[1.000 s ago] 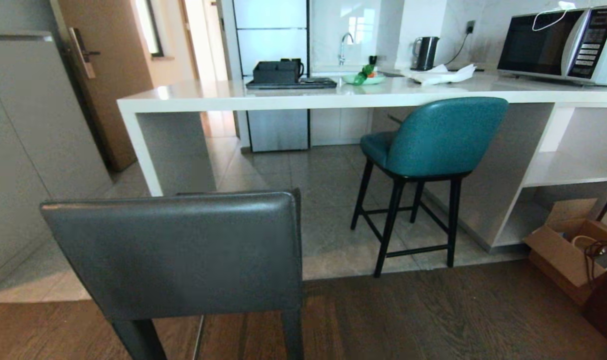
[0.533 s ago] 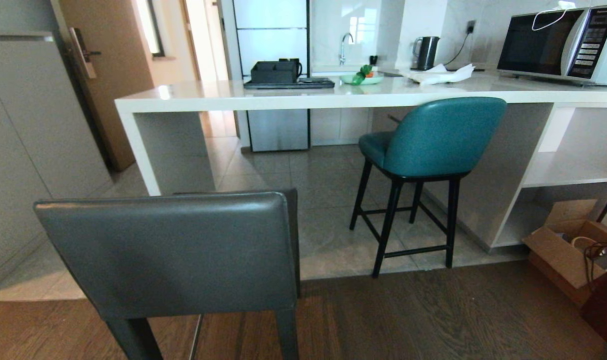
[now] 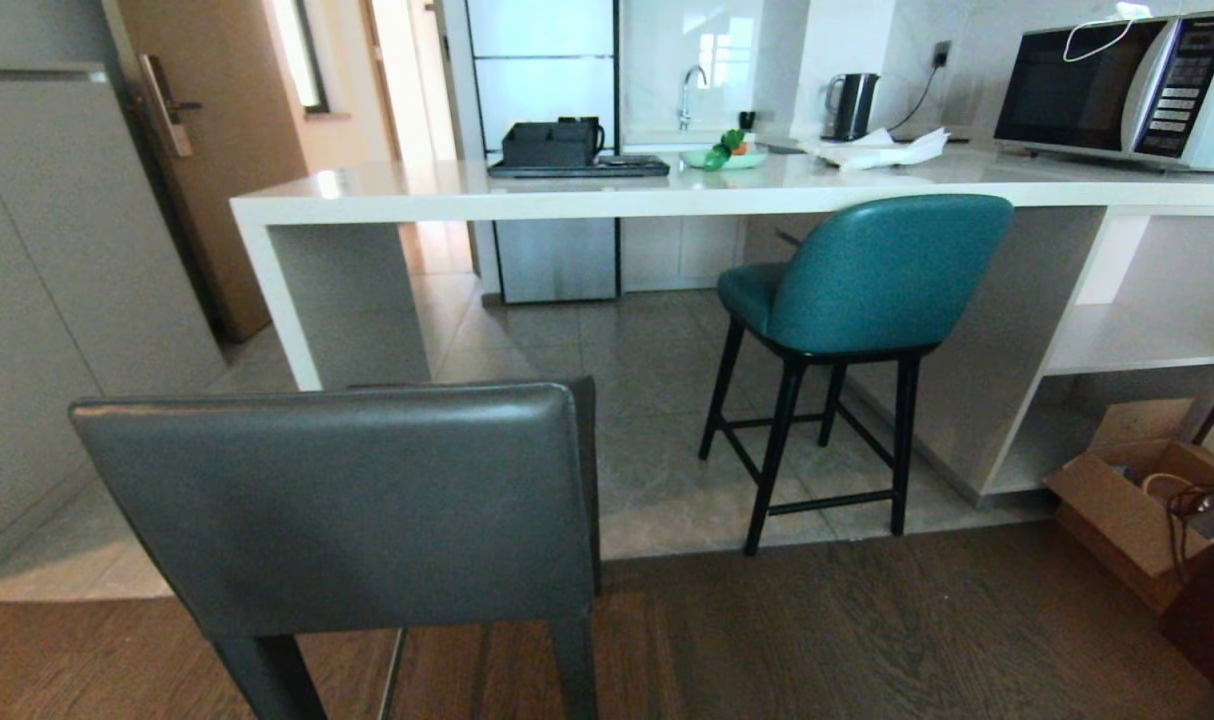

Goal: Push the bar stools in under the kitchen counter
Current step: Pull the blue chair out from under the dining table

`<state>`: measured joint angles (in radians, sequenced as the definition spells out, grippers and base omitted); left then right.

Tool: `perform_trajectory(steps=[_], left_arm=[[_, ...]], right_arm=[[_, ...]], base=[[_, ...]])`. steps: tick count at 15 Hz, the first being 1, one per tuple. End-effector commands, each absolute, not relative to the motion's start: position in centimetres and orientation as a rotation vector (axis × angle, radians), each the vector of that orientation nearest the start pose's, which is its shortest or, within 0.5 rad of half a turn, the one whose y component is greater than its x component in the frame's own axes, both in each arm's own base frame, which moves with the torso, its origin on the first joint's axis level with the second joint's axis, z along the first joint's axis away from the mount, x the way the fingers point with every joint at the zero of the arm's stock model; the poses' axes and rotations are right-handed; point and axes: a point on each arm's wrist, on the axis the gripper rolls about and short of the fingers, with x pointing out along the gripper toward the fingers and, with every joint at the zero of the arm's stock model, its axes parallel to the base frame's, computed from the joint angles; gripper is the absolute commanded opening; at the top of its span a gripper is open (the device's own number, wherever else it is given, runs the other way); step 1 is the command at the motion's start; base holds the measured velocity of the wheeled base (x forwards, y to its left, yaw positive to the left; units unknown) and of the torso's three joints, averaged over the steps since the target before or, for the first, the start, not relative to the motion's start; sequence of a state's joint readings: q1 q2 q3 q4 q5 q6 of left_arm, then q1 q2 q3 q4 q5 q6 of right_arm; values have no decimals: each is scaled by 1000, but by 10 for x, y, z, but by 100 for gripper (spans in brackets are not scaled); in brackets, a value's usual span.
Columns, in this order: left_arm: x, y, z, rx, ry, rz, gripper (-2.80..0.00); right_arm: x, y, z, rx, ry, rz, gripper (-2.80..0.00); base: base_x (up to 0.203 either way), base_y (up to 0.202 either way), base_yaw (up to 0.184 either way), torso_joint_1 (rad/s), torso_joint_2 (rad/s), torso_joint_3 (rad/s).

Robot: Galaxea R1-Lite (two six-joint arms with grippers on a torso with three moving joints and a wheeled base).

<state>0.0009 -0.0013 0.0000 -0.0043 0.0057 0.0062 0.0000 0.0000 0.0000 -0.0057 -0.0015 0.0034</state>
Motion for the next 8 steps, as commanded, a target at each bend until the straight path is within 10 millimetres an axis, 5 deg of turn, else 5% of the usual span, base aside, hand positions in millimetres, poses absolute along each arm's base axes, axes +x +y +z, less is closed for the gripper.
perform_trajectory(steps=[1,8], left_arm=[[-23,0,75,6,-2,8,-280],[-23,0,75,6,-2,7,-280]], right_arm=[[-22,0,75,3,0,-2,-280],[-22,0,75,3,0,-2,-280]], base=[[0,0,0,0,0,0],[32,0,0,-1,0,2]])
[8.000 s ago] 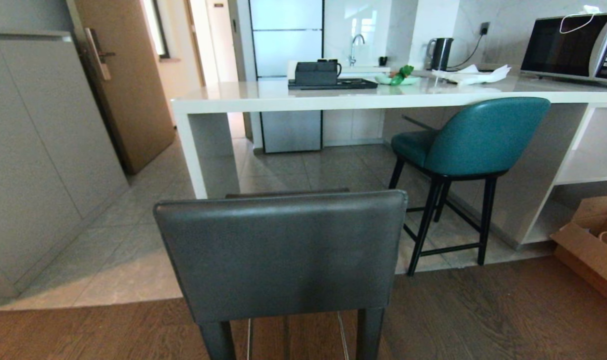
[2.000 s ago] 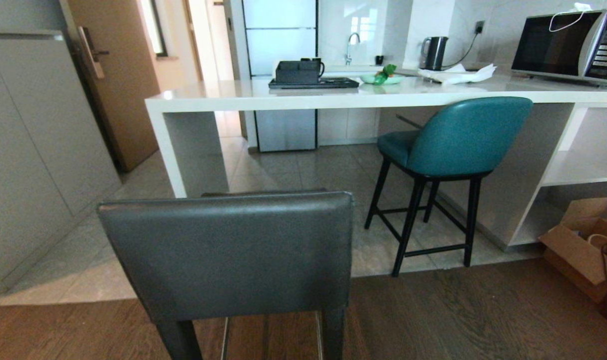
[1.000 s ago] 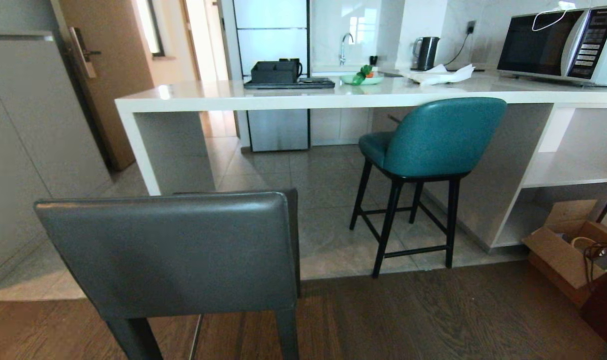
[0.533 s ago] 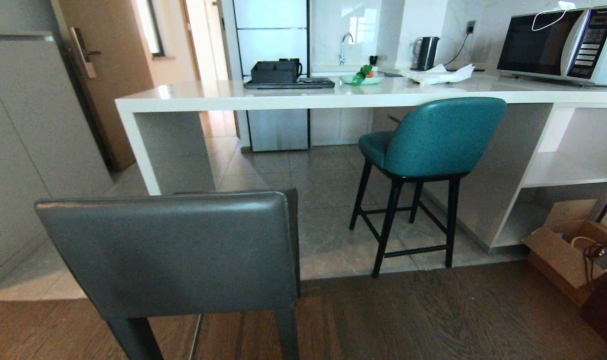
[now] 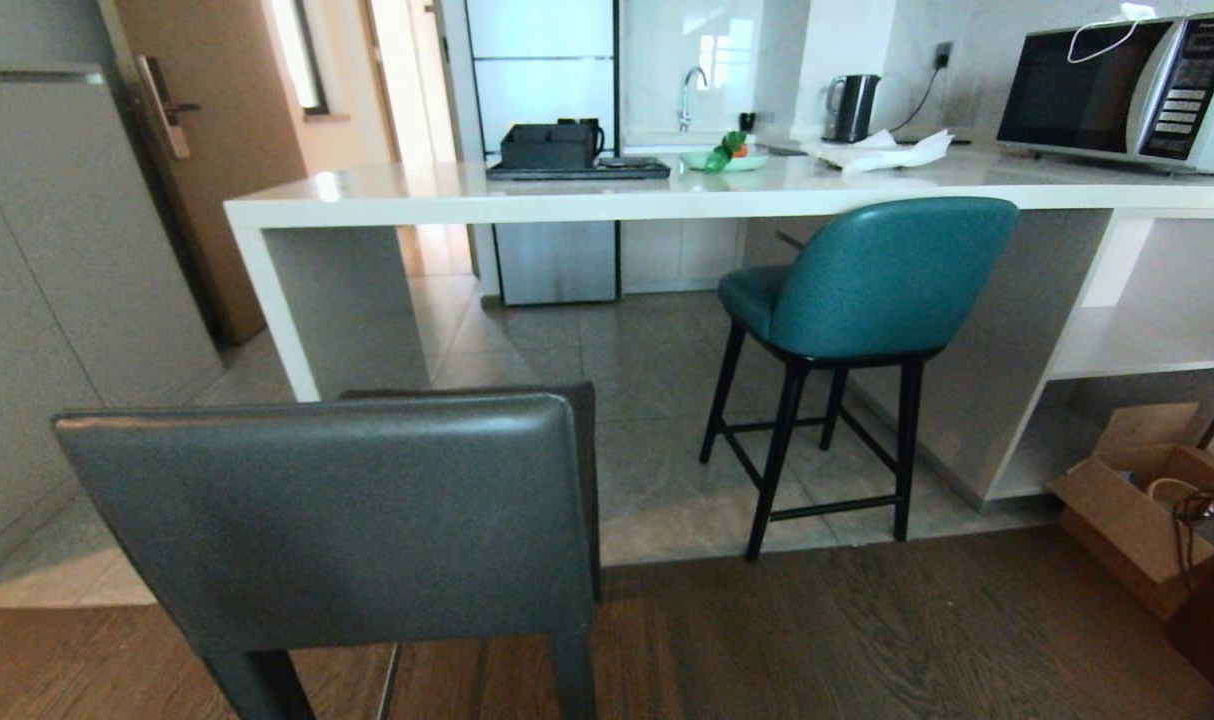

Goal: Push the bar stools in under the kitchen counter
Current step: Pull the blue chair out from under the dining table

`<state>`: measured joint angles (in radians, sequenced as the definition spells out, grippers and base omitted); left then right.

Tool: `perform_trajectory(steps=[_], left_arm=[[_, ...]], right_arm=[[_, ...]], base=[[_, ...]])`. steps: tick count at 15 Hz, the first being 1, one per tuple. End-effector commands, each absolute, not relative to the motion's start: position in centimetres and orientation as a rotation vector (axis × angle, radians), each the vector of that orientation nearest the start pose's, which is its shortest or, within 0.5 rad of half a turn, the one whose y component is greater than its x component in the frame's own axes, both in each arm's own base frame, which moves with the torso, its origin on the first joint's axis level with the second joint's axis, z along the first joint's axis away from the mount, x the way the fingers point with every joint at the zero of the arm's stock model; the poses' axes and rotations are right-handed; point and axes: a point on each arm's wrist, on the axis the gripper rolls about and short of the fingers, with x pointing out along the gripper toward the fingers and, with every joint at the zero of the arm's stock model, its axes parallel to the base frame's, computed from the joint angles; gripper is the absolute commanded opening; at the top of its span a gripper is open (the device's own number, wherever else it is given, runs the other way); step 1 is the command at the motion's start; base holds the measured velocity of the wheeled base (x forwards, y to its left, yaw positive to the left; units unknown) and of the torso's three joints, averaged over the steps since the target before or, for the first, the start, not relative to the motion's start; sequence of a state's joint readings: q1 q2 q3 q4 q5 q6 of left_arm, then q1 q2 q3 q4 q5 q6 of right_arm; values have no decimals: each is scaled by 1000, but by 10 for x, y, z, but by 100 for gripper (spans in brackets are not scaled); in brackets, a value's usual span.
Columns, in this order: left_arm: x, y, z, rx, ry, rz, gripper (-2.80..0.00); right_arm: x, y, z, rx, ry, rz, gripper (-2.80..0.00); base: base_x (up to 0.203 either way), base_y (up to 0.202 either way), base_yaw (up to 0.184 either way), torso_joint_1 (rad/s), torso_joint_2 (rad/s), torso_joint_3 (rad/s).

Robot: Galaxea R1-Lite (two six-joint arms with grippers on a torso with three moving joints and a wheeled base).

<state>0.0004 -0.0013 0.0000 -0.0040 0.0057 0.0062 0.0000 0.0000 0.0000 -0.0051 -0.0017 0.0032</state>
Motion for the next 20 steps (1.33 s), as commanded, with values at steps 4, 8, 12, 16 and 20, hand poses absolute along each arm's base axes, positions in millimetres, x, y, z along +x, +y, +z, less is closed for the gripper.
perform_trajectory(steps=[4,8,12,16,20], left_arm=[[-23,0,75,5,-2,6,-280],[-23,0,75,5,-2,6,-280],[-23,0,75,5,-2,7,-280],[-23,0,75,6,-2,8,-280],[-23,0,75,6,-2,8,-280]], right_arm=[[-22,0,75,3,0,-2,-280],[-22,0,75,3,0,-2,-280],[-22,0,75,3,1,-1,-280],[-22,0,75,3,1,-2,-280],[-22,0,75,3,2,-2,-280]], base=[[74,0,0,6,1,0],[0,0,0,0,0,0],[0,0,0,0,0,0],[0,-21,0,-1,1,2],[0,-185,1,-1,1,0]])
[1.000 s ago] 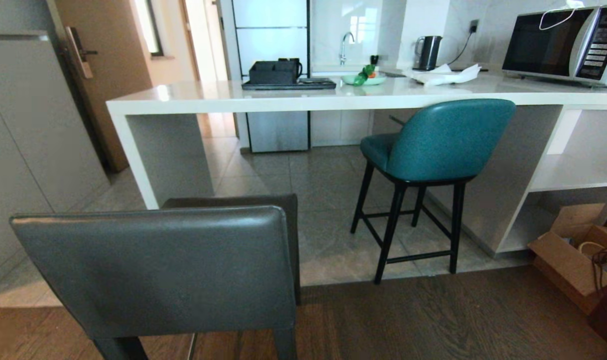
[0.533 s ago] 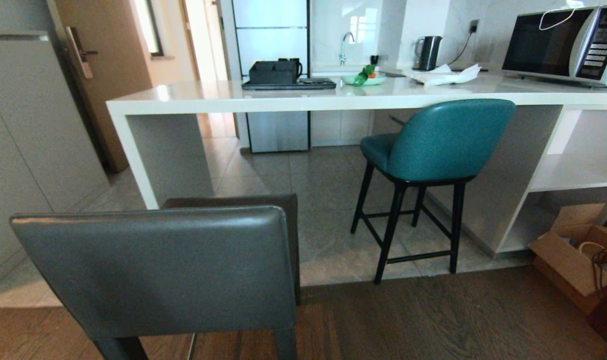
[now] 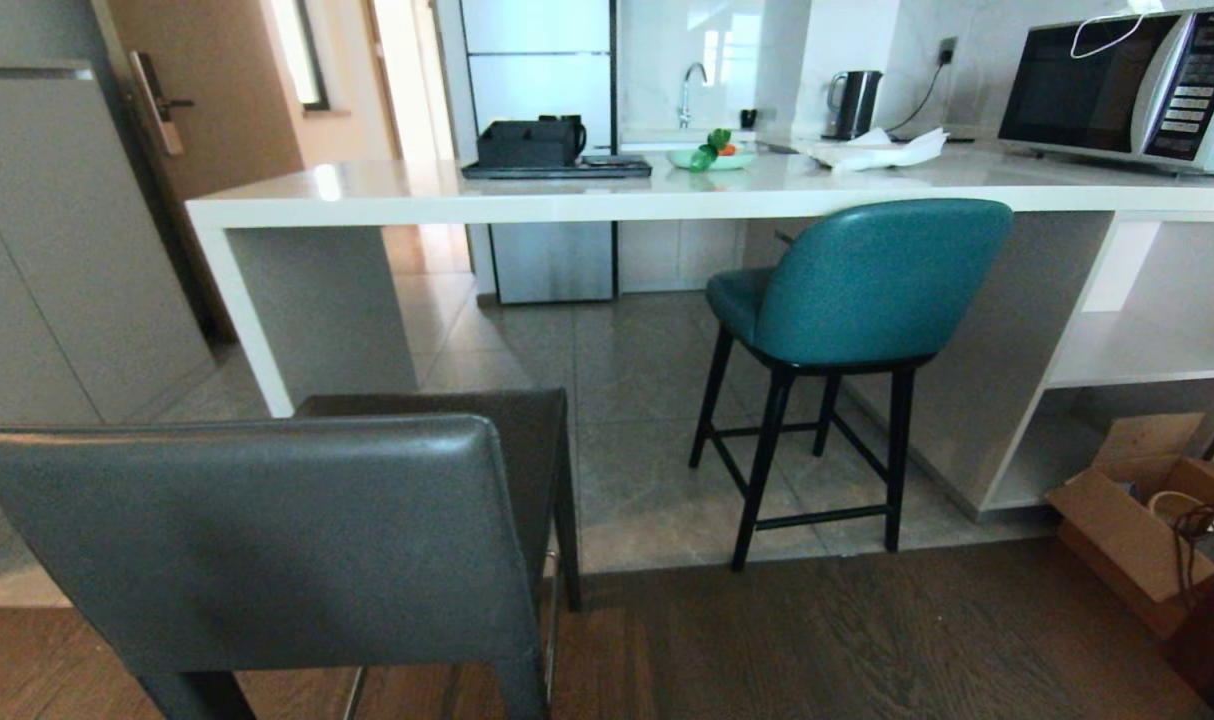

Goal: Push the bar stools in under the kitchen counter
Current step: Pull the blue chair out from under the dining table

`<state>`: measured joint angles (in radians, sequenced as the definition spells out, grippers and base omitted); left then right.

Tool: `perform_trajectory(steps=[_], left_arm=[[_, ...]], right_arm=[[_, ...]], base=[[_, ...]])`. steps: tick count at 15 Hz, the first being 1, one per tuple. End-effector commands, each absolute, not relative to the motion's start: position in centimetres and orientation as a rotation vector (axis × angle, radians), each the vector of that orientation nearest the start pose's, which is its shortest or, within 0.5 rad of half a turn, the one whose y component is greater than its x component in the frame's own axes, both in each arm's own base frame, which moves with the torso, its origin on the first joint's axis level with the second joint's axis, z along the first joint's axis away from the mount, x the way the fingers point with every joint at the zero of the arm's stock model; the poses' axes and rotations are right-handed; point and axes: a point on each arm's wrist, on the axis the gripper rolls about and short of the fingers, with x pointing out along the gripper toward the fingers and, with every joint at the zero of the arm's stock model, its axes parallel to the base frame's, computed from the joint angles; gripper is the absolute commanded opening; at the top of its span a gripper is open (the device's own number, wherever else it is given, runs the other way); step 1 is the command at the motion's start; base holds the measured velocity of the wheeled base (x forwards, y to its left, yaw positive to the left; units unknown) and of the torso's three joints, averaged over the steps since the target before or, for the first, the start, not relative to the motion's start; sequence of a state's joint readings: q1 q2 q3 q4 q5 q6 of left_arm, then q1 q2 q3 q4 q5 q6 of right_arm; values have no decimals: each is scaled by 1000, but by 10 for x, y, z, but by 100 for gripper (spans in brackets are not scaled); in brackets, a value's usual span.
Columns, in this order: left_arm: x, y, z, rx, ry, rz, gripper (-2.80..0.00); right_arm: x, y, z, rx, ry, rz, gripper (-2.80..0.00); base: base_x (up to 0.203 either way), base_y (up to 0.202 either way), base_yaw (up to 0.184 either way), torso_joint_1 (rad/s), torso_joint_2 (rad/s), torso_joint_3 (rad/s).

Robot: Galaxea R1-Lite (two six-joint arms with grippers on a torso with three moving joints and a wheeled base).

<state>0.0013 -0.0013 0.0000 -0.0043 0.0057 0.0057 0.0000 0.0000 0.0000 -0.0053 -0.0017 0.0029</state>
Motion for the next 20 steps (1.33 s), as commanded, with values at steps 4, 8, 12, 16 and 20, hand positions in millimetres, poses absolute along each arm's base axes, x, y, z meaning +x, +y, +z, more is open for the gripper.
perform_trajectory(steps=[4,8,12,16,20], left_arm=[[-23,0,75,6,-2,8,-280],[-23,0,75,6,-2,8,-280],[-23,0,75,6,-2,8,-280],[-23,0,75,6,-2,8,-280],[-23,0,75,5,-2,8,-280]], right_arm=[[-22,0,75,3,-2,-2,-280],[-22,0,75,3,0,-1,-280],[-22,0,75,3,2,-2,-280],[-22,0,75,3,0,-2,-280],[-22,0,75,3,0,-2,-280]], base=[[0,-196,3,4,1,4],[0,-197,2,2,1,4],[0,-197,1,2,2,3],[0,-194,2,0,3,2],[0,-191,2,2,2,-1]])
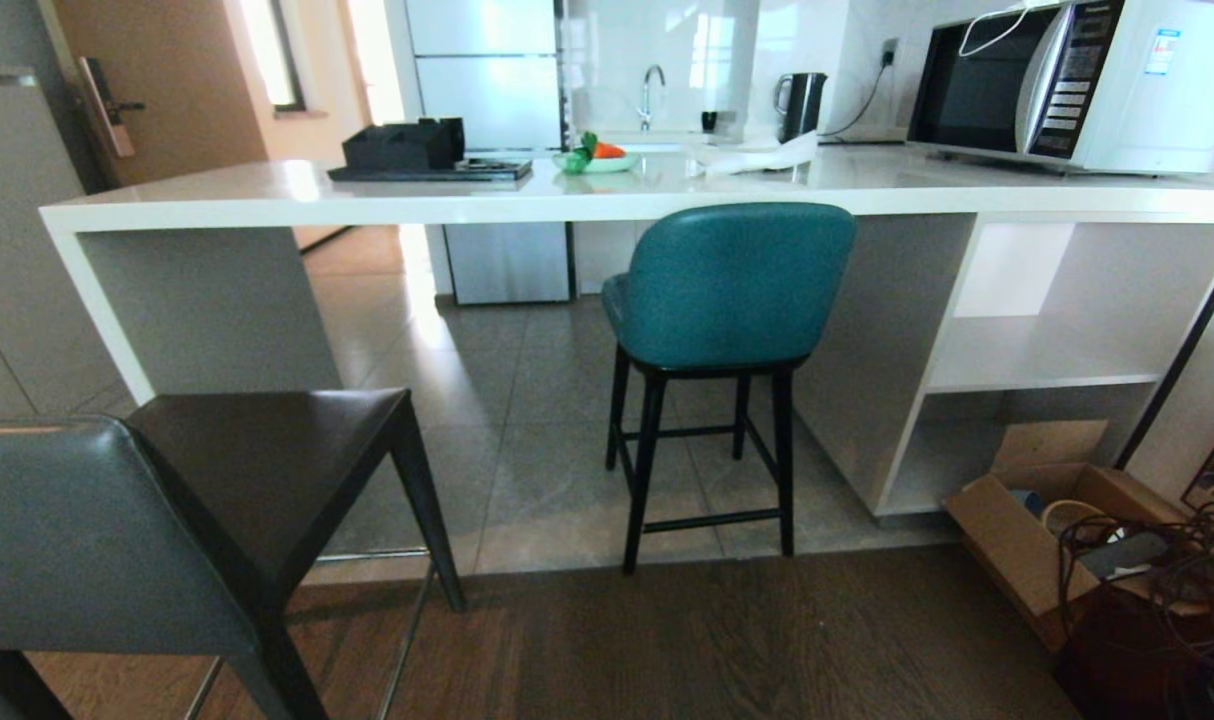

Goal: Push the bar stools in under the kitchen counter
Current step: Pull the blue chair out from under the dining table

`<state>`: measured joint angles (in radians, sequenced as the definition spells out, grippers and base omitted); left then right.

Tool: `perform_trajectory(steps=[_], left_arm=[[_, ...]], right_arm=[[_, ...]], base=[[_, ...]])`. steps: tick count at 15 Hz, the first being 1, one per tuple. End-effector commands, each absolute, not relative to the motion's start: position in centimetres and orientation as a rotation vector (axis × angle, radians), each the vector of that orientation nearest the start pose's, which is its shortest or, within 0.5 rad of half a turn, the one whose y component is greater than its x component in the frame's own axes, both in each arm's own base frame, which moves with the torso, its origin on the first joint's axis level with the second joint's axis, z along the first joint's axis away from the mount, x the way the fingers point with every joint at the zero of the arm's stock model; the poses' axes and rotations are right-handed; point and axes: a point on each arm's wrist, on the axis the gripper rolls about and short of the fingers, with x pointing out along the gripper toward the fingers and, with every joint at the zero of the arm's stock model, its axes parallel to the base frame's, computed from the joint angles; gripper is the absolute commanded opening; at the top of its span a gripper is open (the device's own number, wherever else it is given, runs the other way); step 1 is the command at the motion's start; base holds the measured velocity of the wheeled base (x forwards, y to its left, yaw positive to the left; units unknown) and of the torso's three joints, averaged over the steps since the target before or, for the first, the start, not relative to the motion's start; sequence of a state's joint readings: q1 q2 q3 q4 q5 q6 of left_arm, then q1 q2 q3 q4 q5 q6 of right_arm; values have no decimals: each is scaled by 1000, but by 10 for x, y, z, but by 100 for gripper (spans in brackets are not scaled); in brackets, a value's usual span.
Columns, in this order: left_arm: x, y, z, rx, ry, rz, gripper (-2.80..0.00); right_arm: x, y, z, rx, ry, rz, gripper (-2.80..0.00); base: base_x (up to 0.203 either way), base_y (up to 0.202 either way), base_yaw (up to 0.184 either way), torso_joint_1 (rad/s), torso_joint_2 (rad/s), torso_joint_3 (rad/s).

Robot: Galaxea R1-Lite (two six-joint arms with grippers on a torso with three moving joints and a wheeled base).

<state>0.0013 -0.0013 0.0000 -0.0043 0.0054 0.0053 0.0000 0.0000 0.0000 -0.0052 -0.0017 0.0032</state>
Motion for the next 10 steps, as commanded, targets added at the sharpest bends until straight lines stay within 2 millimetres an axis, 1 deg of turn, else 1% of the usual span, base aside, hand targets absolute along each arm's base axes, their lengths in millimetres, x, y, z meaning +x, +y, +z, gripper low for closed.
perform_trajectory(steps=[1,10], left_arm=[[-23,0,75,5,-2,8,-280],[-23,0,75,5,-2,8,-280]], right_arm=[[-22,0,75,3,0,-2,-280],[-22,0,75,3,0,-2,-280]], base=[[0,-191,-3,-2,2,-1],[0,-195,0,3,4,2]])
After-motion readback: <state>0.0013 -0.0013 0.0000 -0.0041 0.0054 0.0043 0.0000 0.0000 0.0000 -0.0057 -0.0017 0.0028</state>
